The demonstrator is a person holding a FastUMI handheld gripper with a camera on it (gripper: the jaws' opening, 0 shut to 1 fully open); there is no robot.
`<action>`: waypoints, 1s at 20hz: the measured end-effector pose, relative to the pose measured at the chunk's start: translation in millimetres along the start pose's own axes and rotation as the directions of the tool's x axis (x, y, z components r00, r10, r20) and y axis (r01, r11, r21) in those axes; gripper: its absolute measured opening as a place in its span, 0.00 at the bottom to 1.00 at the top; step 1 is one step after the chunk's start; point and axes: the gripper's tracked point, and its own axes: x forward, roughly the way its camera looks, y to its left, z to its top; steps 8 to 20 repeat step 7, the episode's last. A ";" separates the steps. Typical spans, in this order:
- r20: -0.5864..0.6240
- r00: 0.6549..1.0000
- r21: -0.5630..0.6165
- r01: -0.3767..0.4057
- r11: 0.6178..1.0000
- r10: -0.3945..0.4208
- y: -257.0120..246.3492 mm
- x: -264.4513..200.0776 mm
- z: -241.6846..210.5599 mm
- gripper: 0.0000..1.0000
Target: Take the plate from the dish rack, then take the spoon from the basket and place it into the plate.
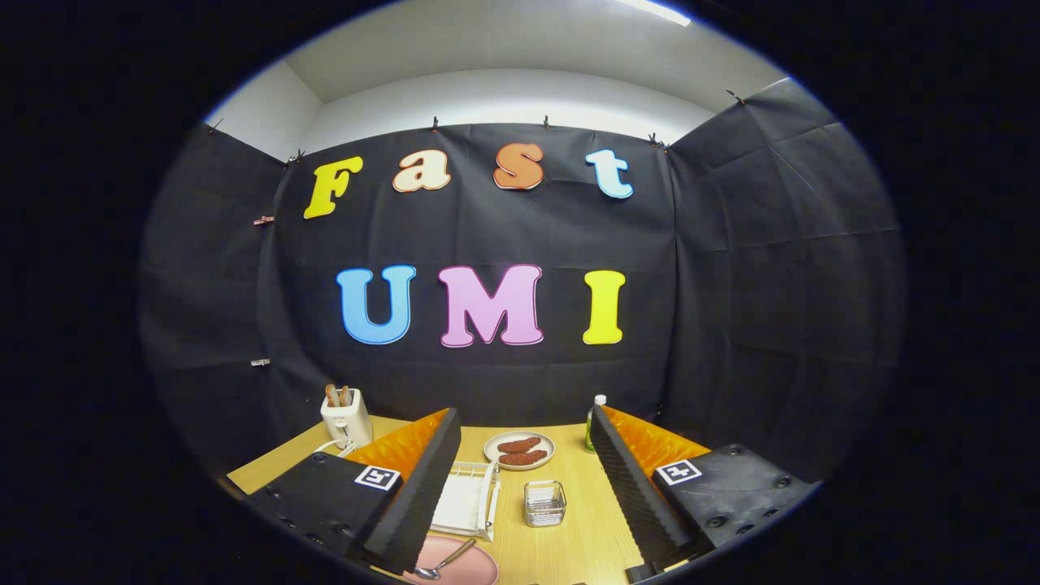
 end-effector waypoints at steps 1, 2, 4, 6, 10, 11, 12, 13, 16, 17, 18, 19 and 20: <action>-0.009 1.000 0.012 -0.013 1.000 0.013 3.9 2.7 -5.7 0.98; -0.026 0.999 0.028 -0.029 0.999 0.030 6.7 4.8 -11.3 0.98; -0.061 0.996 0.046 -0.066 0.997 0.069 11.0 8.8 -22.9 0.98; -0.073 0.994 0.046 -0.075 0.996 0.078 5.7 16.4 -25.7 0.98; -0.070 0.994 0.052 -0.082 0.995 0.085 5.4 19.0 -24.3 0.98; -0.070 0.994 0.052 -0.082 0.995 0.085 5.4 19.0 -24.3 0.98; -0.070 0.994 0.052 -0.082 0.995 0.085 5.4 19.0 -24.3 0.98; -0.070 0.994 0.052 -0.082 0.995 0.085 5.4 19.0 -24.3 0.98; -0.070 0.994 0.052 -0.082 0.995 0.085 5.4 19.0 -24.3 0.98; -0.070 0.994 0.052 -0.082 0.995 0.085 5.4 19.0 -24.3 0.98; -0.070 0.994 0.052 -0.082 0.995 0.085 5.4 19.0 -24.3 0.98; -0.070 0.994 0.052 -0.082 0.995 0.085 5.4 19.0 -24.3 0.98; -0.070 0.994 0.052 -0.082 0.995 0.085 5.4 19.0 -24.3 0.98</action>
